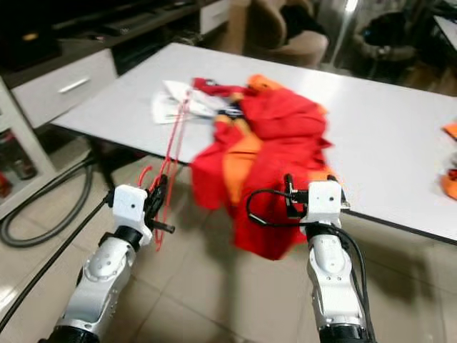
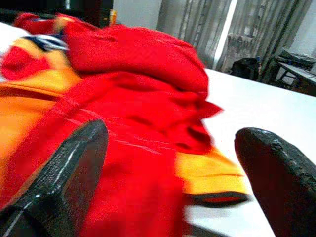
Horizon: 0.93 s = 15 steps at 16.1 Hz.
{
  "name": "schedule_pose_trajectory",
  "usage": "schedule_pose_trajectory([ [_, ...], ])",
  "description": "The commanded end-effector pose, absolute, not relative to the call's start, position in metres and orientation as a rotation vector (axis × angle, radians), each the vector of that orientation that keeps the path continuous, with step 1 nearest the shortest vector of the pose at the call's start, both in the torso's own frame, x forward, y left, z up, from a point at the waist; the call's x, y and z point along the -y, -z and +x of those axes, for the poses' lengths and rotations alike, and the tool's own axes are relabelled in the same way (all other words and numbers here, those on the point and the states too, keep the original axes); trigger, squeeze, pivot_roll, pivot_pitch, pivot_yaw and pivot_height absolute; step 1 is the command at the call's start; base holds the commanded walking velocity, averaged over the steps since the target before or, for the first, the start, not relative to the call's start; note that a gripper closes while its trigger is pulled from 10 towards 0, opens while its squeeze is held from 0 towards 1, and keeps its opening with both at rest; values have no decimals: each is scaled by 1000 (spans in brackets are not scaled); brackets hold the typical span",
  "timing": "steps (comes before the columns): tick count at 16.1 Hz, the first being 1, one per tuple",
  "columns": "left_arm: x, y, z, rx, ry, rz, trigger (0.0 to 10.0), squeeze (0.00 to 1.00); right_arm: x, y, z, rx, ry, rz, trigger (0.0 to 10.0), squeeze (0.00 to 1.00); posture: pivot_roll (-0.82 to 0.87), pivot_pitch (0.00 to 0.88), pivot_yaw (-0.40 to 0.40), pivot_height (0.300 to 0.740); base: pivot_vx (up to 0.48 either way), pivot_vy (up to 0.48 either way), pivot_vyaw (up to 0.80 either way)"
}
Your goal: Hang hanger
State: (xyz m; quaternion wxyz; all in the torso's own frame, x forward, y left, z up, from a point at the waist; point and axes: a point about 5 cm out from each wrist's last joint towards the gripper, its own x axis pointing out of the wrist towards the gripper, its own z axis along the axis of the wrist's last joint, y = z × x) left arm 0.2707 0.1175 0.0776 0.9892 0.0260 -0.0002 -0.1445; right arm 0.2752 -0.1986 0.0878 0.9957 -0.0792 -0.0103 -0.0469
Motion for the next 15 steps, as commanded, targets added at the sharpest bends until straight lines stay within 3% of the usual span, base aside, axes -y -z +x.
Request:
schedule_pose_trajectory([
  [1, -111, -81, 268, 25, 315, 35, 10000, 0, 203, -88, 276, 21, 89, -164, 10000, 0, -41, 0, -24, 740, 0, -480, 0],
  [4, -110, -81, 267, 26, 316, 26, 10000, 0, 202, -85, 277, 15, 73, -160, 10000, 0, -37, 0, -26, 740, 0, -480, 0],
  [11, -111, -82, 273, 11, 294, 18, 10000, 0, 191, -82, 284, -2, 23, -144, 10000, 0, -31, 0, -22, 740, 0, 0, 0],
  [15, -114, -82, 274, 17, 291, 30, 10000, 0, 184, -76, 282, -24, -14, -134, 10000, 0, -23, 0, -29, 740, 0, 0, 781],
])
